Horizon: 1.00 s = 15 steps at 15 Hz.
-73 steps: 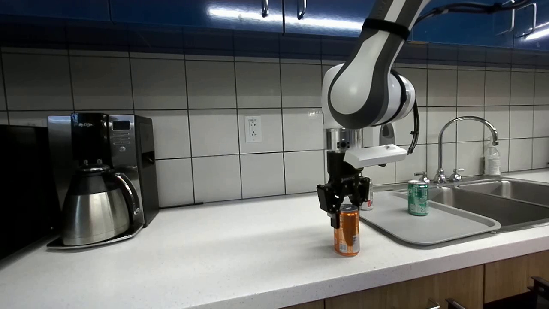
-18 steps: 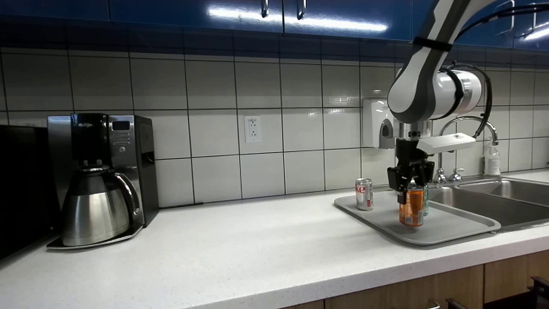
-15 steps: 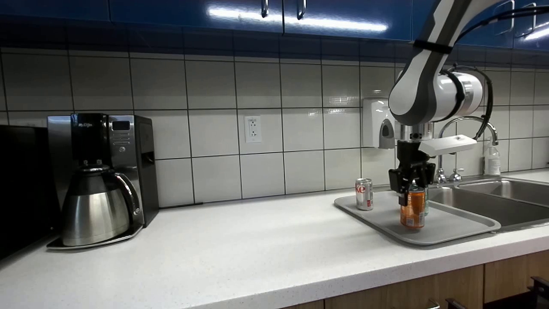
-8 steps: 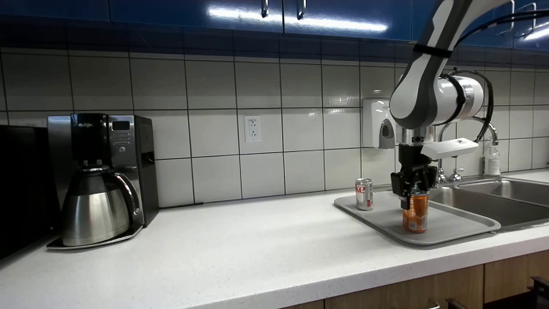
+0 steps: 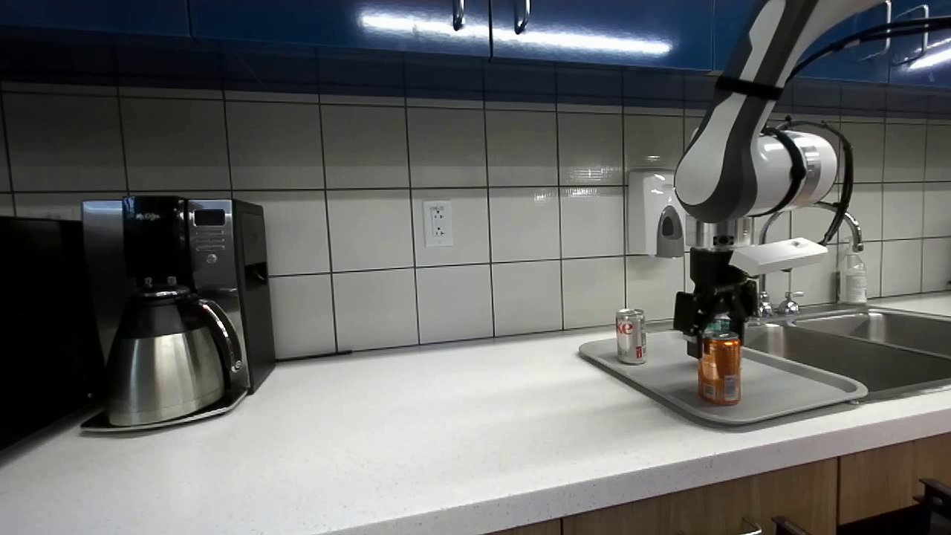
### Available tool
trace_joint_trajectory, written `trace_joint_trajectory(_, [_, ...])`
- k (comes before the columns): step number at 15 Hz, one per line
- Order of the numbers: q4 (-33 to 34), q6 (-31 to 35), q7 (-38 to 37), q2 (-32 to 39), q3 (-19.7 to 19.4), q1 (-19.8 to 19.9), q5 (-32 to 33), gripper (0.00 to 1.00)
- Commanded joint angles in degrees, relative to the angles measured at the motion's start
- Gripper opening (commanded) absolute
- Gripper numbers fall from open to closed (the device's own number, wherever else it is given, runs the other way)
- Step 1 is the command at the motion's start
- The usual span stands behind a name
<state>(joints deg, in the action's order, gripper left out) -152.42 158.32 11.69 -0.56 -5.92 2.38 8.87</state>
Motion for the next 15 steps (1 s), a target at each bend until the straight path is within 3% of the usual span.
trace_joint_trajectory(1, [0.28, 0.63, 1.30, -1.32, 0.22, 1.09, 0.78, 1.00])
trace_joint_trajectory(15, [-0.77, -0.72, -1.67, -9.36, 1.18, 1.08, 5.15, 1.00])
